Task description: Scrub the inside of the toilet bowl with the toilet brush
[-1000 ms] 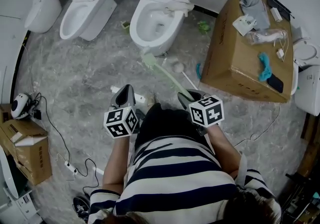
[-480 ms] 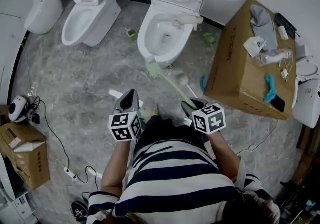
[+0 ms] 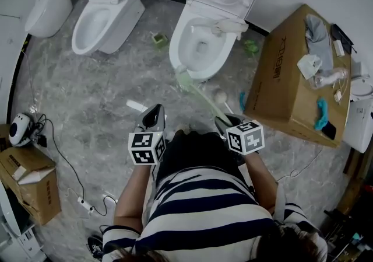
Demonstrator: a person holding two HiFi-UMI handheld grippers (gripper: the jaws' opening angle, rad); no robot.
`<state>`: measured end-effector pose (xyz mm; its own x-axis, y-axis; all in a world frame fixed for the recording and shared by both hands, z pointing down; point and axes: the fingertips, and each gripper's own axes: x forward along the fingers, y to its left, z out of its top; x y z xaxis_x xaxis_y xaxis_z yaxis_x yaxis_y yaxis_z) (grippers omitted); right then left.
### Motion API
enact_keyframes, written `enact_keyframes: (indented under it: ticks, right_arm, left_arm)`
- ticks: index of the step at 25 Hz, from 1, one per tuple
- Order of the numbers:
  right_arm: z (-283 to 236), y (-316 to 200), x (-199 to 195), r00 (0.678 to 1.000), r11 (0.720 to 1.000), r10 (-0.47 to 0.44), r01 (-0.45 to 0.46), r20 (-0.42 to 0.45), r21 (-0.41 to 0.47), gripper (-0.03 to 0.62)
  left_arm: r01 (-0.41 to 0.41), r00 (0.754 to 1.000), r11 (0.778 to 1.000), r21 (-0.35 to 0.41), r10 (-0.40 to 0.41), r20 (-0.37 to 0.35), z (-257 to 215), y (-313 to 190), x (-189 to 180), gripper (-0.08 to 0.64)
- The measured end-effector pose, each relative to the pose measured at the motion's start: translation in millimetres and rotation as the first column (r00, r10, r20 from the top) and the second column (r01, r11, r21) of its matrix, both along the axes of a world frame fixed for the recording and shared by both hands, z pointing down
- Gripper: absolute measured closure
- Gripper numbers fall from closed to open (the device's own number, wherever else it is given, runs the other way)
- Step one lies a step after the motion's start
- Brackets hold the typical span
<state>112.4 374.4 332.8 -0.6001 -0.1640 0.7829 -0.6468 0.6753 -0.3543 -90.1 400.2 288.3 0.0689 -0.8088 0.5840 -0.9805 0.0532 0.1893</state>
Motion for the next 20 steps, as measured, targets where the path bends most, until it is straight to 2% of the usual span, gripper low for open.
enact_keyframes:
  ticks: [8,15,20]
  right_arm:
    - [21,-52,-7,0.999,0.999,0.042,-0.042,-0.031,-0.019,0.515]
    - [38,-123,-8,0.999,0.999,0.01,-0.012,-0.045,-0.037,0.516]
    - [52,-166,-8,0.999,0.999,-0.004,0.002,-0.039,-0.054,0.516]
  left_arm:
    - [0.002,1.0,0.999,-0.033,-0.003,-0.015,24,-43,-15,0.56]
    - [-0.012,1.0,0.999,-0.048,0.011,-0.016,26,-117,-10,0.56]
    - [-0.058,0.998,0.998,-0.038,0.059,0.016,30,-176,0,0.56]
